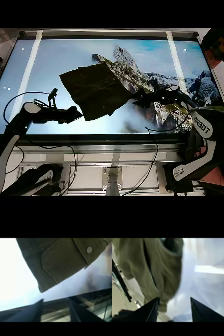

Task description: Fold the clothes and pants, and hang the long-sleeved shirts on hangers.

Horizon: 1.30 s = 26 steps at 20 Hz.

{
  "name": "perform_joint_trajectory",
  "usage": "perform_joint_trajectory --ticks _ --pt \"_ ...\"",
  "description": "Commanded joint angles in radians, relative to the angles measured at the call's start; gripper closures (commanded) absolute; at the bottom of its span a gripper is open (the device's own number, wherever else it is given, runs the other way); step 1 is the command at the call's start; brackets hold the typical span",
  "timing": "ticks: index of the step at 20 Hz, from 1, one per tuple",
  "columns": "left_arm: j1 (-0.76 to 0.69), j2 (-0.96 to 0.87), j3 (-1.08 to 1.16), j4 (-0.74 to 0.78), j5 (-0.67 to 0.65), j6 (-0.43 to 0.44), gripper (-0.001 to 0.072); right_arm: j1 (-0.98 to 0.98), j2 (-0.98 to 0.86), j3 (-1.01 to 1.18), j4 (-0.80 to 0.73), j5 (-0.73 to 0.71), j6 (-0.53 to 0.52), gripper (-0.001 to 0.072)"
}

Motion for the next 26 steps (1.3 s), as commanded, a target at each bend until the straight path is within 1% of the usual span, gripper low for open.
perform_joint_trajectory --ticks 1,3,4,7,8,10,14,15,16,18,19,23,25,26 --pt "-0.072 0.01 -0.032 -0.028 0.042 -0.013 0.0306 0.051 -0.056 0.096 0.013 -0.032 0.003 0.026" --pt "-0.08 0.01 -0.032 -0.023 0.03 -0.031 0.0307 0.067 -0.067 0.145 0.009 -0.031 0.008 0.026" --pt "-0.075 0.01 -0.032 -0.003 0.018 -0.063 0.0307 0.067 -0.067 0.161 -0.007 -0.031 0.021 0.026" --pt "-0.063 0.01 -0.032 0.156 -0.045 -0.129 0.0307 0.055 -0.067 0.179 -0.092 -0.027 0.082 0.026" --pt "-0.064 0.01 -0.033 0.189 -0.045 -0.144 0.0307 0.054 -0.067 0.179 -0.115 -0.024 0.101 0.026" --pt "-0.064 0.005 -0.033 0.194 -0.017 -0.144 0.0308 0.054 -0.067 0.179 -0.121 -0.008 0.105 0.026" --pt "-0.087 -0.057 -0.033 0.166 0.113 -0.143 0.0308 0.054 -0.067 0.179 -0.122 0.027 0.103 0.0262" --pt "-0.093 -0.079 -0.033 0.137 0.138 -0.131 0.0309 0.054 -0.067 0.179 -0.122 0.033 0.103 0.0262" --pt "-0.097 -0.096 -0.033 0.082 0.167 -0.089 0.0354 0.054 -0.067 0.179 -0.122 0.038 0.103 0.0263" --pt "-0.1 -0.119 -0.033 -0.061 0.215 0.021 0.0356 0.054 -0.067 0.179 -0.122 0.05 0.102 0.0263" --pt "-0.1 -0.129 -0.033 -0.103 0.229 0.057 0.0353 0.054 -0.067 0.18 -0.122 0.059 0.102 0.0263" --pt "-0.101 -0.185 -0.033 -0.116 0.245 0.063 0.0353 0.054 -0.067 0.18 -0.122 0.079 0.102 0.0264" --pt "-0.1 -0.214 -0.033 -0.183 0.264 0.074 0.0362 0.054 -0.067 0.18 -0.123 0.077 0.102 0.0265" --pt "-0.1 -0.22 -0.032 -0.256 0.27 0.117 0.0433 0.054 -0.067 0.18 -0.129 0.076 0.102 0.0266"
